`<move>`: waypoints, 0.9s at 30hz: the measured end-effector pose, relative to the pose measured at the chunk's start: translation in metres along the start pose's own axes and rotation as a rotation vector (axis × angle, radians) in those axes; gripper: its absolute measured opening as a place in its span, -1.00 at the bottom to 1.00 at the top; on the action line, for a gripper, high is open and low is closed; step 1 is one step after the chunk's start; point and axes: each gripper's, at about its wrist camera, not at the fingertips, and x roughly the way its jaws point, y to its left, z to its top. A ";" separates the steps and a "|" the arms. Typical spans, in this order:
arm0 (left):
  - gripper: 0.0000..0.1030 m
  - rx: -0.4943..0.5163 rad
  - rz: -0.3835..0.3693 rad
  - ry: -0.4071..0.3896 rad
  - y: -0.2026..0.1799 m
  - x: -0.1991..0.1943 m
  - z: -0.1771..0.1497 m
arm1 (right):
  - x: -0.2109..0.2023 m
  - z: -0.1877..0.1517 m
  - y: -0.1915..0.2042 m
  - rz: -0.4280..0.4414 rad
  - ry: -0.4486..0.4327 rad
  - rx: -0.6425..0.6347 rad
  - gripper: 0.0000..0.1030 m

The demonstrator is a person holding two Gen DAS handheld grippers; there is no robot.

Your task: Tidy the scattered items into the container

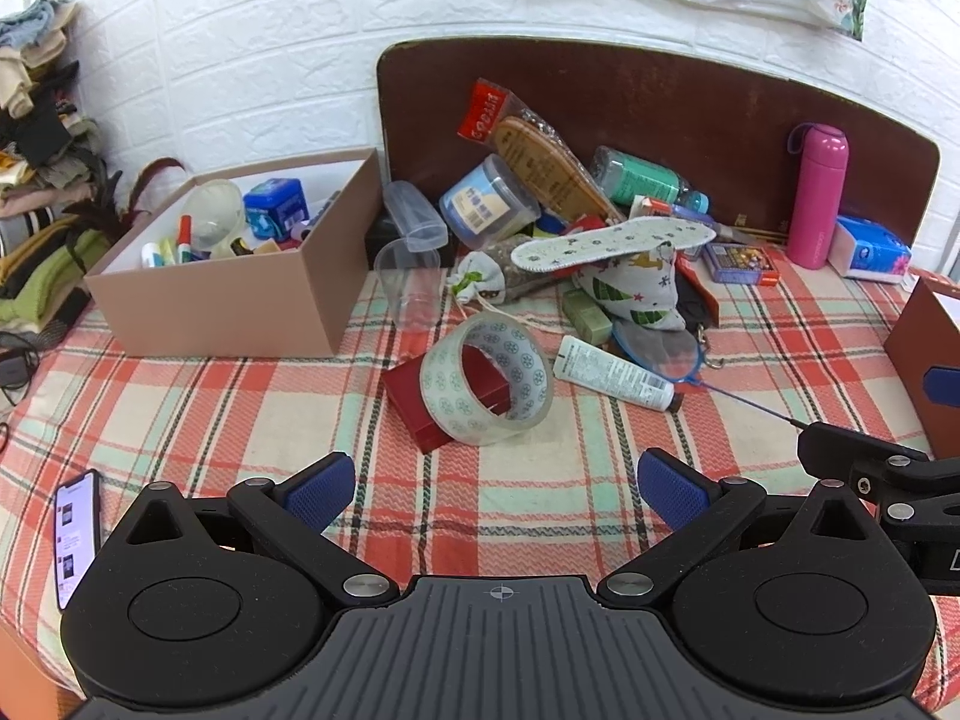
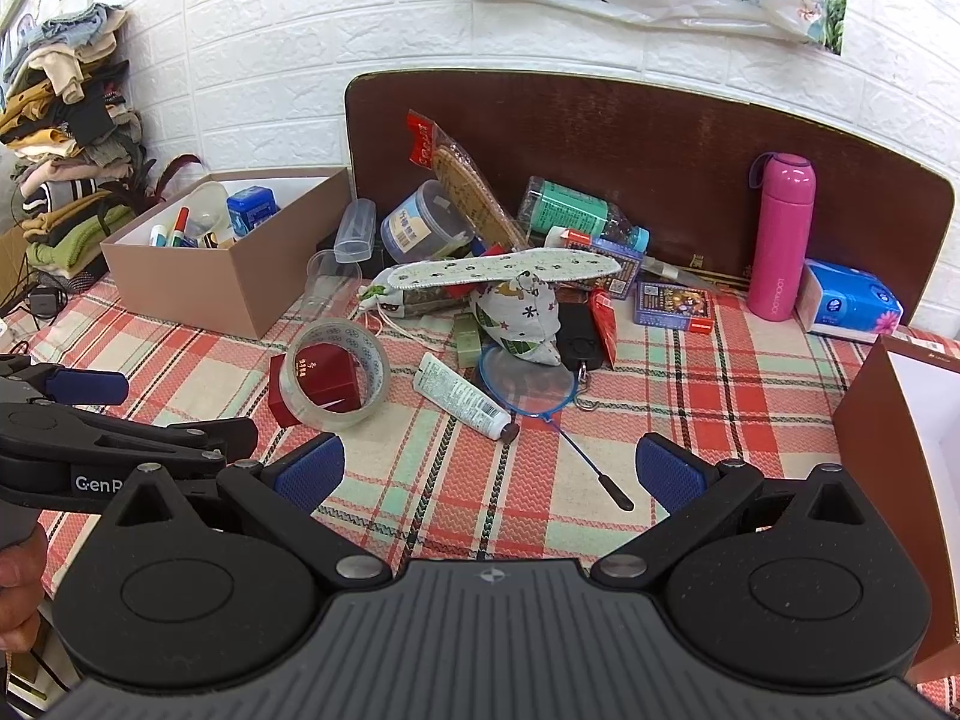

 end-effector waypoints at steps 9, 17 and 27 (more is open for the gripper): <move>1.00 0.000 -0.002 0.013 0.000 0.005 0.001 | 0.005 0.003 0.000 0.002 0.008 -0.001 1.00; 1.00 0.001 -0.001 0.034 0.000 0.016 0.003 | 0.016 0.004 -0.001 0.008 0.027 0.003 1.00; 1.00 -0.029 0.016 0.096 0.019 0.059 -0.001 | 0.060 0.001 -0.005 0.042 0.114 0.019 1.00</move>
